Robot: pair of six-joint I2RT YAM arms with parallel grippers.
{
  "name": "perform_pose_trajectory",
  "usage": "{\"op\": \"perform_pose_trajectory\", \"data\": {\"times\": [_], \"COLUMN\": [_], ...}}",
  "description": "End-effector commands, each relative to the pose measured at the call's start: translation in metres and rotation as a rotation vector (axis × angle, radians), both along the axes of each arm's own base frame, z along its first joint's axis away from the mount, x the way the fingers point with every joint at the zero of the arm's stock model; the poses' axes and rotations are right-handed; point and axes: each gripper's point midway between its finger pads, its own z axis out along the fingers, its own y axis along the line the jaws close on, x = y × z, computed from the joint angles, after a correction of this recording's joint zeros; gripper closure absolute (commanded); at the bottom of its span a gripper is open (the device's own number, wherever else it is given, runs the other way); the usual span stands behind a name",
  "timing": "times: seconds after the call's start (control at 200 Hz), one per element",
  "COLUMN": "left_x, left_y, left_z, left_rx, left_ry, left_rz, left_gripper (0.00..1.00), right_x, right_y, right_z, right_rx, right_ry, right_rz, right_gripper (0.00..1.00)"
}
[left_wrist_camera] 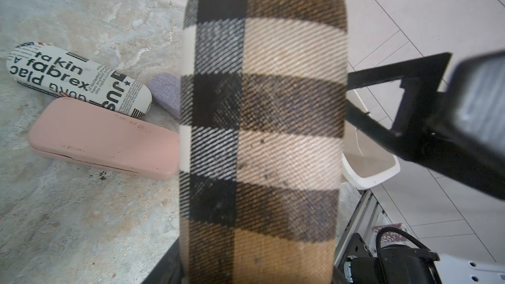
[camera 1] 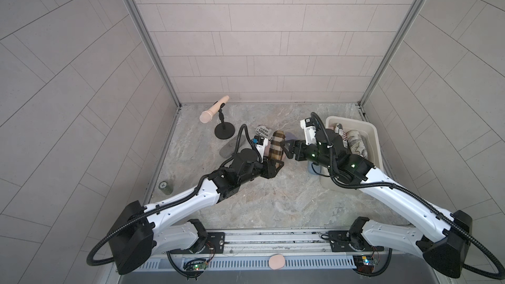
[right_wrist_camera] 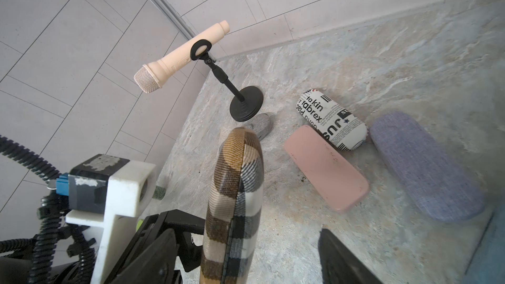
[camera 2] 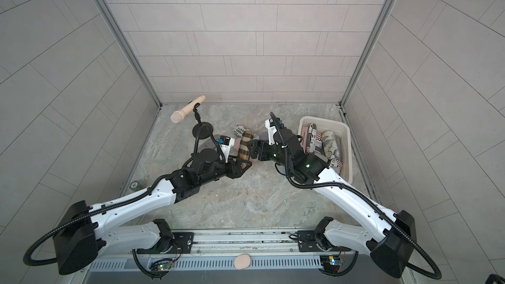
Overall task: Put the glasses cases into the storage boxes
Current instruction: Pick up the glasses case at the center of the board.
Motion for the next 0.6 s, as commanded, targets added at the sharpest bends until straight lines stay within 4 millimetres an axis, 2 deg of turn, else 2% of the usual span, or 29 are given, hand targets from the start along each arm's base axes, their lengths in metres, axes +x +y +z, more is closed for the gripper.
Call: {"op": "perform_pose_trajectory", "data": {"times": [0.0,0.075,0.165,0.235,0.365,0.425,0.475,0.595], "left_x": [-0.002,-0.002,-0.001,0.000,-0.001,-0.002,-0.003,-0.006], "left_y": [0.000,0.002,0.004,0.005,0.006,0.007,0.008,0.009], "left_z": [0.026,0.026,0.026,0.024,0.025,0.024,0.023,0.021], "left_rx": [-0.081,-0.085,-0.093,-0.102,-0.104,-0.098,-0.096,-0.091], "left_ry": [-0.055,-0.059,-0.067,-0.072,-0.077,-0.076,-0.076,-0.077], "left_rz": [-0.002,0.009,0.022,0.030,0.029,0.026,0.027,0.012], "left_gripper": [0.45,0.45,0.45,0.45,0.44,0.42,0.39,0.21], "right_x": [0.010,0.010,0.009,0.008,0.008,0.008,0.007,0.008], "right_y": [0.014,0.026,0.038,0.045,0.053,0.056,0.057,0.056], "right_z": [0.014,0.012,0.011,0.010,0.007,0.008,0.009,0.013], "right_rx": [0.067,0.072,0.072,0.072,0.072,0.075,0.078,0.079], "right_ry": [-0.014,-0.002,0.001,0.007,0.015,0.012,0.009,-0.002], "right_rz": [-0.015,0.010,0.031,0.044,0.057,0.063,0.064,0.056], "right_gripper": [0.23,0.32,0.46,0.52,0.68,0.72,0.74,0.77]}}
